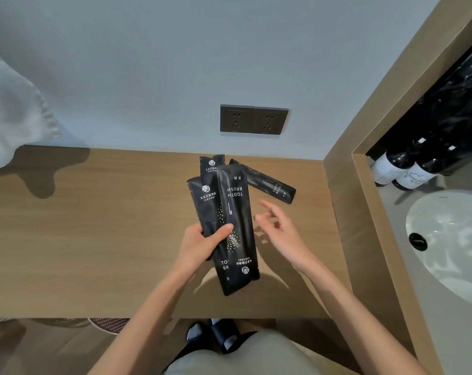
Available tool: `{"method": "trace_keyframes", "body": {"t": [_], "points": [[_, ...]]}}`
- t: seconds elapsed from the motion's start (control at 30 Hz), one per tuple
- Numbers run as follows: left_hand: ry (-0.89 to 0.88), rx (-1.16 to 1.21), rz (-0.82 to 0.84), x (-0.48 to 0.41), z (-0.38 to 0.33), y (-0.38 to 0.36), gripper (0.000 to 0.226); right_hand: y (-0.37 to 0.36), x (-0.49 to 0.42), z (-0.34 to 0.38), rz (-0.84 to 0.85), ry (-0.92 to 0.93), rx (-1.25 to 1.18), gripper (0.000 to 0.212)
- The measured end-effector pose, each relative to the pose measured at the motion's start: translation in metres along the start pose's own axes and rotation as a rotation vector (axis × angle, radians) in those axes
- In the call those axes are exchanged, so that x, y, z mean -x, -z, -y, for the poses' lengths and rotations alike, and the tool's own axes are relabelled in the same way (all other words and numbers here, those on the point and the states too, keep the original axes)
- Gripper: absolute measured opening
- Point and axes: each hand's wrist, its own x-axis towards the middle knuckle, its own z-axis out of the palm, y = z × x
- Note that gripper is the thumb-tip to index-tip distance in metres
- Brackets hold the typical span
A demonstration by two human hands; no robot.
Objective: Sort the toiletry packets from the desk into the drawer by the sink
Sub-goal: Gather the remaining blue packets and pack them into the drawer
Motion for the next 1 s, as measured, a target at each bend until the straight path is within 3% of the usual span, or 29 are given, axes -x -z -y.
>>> {"method": "trace_keyframes", "body": {"t": [0.17, 0.4, 0.53, 0.77, 0.93, 1.0], "points": [[-0.026, -0.005, -0.005, -0.011, -0.009, 0.009, 0.006, 0.02, -0.059, -0.027, -0.168, -0.067, 0.219, 0.046], [-0.036, -0.016, -0.093, -0.026, -0.014, 0.023, 0.006, 0.025, -0.139, -0.058, -0.1, -0.114, 0.566, 0.075], [-0.02, -0.023, -0.127, -0.031, -0.013, 0.03, 0.007, 0.023, -0.155, -0.066, -0.088, -0.09, 0.683, 0.076], [-0.004, -0.023, -0.147, -0.036, -0.012, 0.03, 0.01, 0.028, -0.166, -0.067, -0.161, -0.083, 0.749, 0.063], [0.012, -0.016, -0.158, -0.036, -0.012, 0.028, 0.011, 0.029, -0.164, -0.066, -0.059, -0.168, 0.556, 0.016], [0.009, -0.003, -0.166, -0.035, -0.011, 0.029, 0.009, 0.029, -0.158, -0.062, -0.02, -0.174, 0.491, 0.01]]}}
